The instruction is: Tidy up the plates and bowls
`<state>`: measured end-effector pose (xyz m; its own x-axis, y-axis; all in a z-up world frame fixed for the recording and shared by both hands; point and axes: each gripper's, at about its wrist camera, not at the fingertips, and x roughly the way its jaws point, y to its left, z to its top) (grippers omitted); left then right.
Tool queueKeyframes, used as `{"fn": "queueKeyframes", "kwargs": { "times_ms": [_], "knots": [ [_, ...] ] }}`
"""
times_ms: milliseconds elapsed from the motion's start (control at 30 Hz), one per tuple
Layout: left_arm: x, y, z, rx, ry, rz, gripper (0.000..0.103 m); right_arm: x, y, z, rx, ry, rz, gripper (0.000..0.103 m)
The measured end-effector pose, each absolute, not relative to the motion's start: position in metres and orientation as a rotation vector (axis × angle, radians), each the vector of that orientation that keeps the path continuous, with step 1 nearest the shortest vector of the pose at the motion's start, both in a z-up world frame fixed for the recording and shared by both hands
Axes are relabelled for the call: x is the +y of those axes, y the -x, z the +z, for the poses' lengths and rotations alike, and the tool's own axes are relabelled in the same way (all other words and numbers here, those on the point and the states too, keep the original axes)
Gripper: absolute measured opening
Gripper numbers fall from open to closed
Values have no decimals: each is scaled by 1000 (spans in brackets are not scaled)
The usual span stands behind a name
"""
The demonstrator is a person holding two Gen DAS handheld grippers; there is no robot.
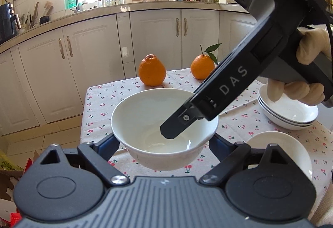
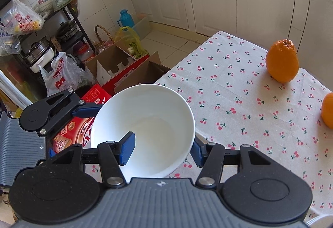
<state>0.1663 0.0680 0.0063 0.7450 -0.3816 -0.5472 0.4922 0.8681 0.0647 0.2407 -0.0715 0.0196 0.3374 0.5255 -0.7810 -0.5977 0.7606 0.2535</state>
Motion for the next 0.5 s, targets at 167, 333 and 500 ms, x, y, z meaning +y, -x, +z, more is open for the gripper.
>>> {"fn": "queueKeyframes", "kwargs": {
  "times_ms": [167, 333, 500],
  "knots": [
    [57, -143, 16, 538, -215, -503, 92, -87, -212, 30, 963, 74, 726, 62],
    [45, -124, 21, 524, -207, -529, 92, -104, -186, 38, 949, 74, 709, 62],
    [35, -106, 23, 516, -192, -557, 92, -121, -162, 42, 929, 68, 693, 62]
  ]
}}
